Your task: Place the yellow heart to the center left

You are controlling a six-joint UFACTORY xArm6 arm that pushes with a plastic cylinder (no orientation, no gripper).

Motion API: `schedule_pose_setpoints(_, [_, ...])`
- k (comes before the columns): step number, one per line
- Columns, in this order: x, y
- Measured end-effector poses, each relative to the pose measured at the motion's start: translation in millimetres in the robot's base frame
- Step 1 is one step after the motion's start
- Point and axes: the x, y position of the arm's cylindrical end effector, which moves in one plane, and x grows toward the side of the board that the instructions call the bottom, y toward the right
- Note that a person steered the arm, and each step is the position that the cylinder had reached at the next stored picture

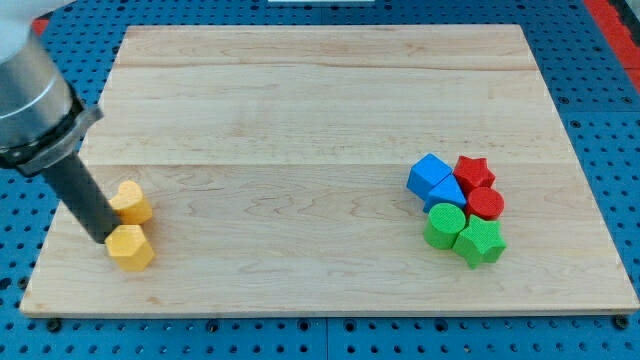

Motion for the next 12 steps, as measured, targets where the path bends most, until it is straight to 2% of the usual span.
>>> schedule_pose_setpoints(1, [-30, 29])
schedule_pose_setpoints(2, [-70, -14])
schedule_pose_setpoints(4, [-10, 37])
schedule_pose_setpoints(5, [-54, 55])
schedule_pose_setpoints(6, [-101, 18])
schedule_pose_setpoints(7, [-92, 29])
schedule_pose_setpoints(8, [-33, 31])
schedule_pose_setpoints(9, [-46, -36])
schedule_pose_setpoints(11, [-114, -32])
schedule_pose_setpoints(12, [-79, -10])
